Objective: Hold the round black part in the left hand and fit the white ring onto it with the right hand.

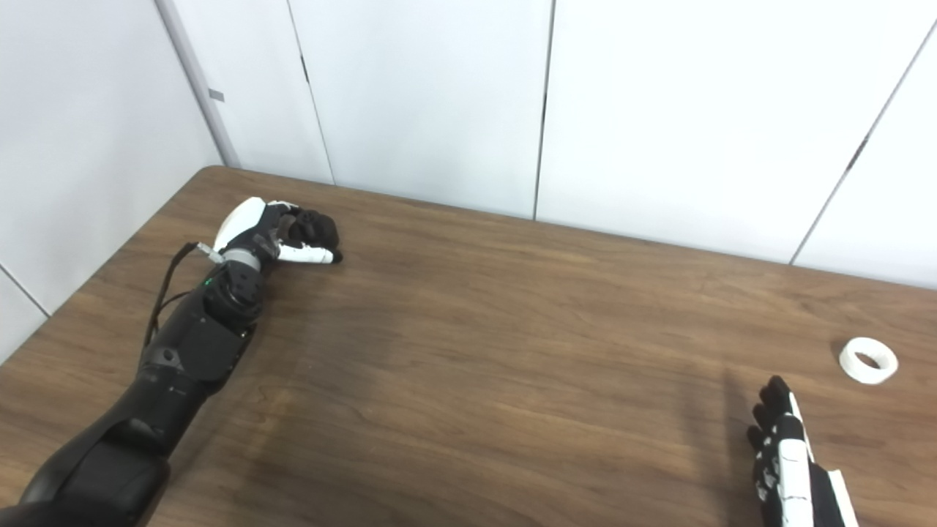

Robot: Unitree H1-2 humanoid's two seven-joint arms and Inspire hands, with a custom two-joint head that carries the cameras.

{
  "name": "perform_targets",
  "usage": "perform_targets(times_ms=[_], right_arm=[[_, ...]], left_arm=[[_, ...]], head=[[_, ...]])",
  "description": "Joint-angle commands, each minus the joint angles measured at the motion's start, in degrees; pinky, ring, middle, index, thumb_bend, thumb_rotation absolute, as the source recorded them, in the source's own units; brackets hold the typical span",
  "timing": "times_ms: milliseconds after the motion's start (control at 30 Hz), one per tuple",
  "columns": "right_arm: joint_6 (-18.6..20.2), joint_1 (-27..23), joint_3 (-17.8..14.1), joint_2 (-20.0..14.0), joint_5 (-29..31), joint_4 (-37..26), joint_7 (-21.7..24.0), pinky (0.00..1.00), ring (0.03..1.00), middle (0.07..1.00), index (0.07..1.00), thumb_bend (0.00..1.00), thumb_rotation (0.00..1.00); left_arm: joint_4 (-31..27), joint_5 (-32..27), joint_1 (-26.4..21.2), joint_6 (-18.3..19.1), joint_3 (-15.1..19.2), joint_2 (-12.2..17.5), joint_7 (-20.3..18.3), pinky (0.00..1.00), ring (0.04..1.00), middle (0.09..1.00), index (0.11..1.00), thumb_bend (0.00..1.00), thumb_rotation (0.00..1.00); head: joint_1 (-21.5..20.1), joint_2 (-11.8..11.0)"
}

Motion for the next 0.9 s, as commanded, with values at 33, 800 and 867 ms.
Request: perform_targets(times_ms=[33, 800, 867], right_arm=[[-1.50, 1.37, 0.23, -0.07, 0.17, -1.24, 0.18, 1.00, 1.000, 1.000, 1.000, 0.36, 1.00], [-1.93, 1.10, -0.22, -0.35, 0.90, -0.69, 0.45, 1.00, 1.000, 1.000, 1.000, 0.37, 1.00], [-2.17, 1.05, -0.40, -0.46, 1.24, -0.54, 0.57, 1.00, 1.000, 1.000, 1.000, 0.37, 1.00]], left_arm=[[-0.01, 0.01, -2.82, -0.80, 0.53, 1.61, 1.69, 1.00, 1.000, 0.960, 0.794, 0.98, 0.28], [3.55, -2.23, -2.59, -5.99, 0.91, 0.66, 5.57, 0.88, 0.942, 0.837, 0.487, 0.52, 0.05], [4.43, -2.29, -2.65, -6.45, 0.65, 0.72, 6.02, 0.85, 0.919, 0.828, 0.485, 0.52, 0.05]], head=[[-0.25, -0.07], [-0.19, -0.42], [-0.21, -0.26]])
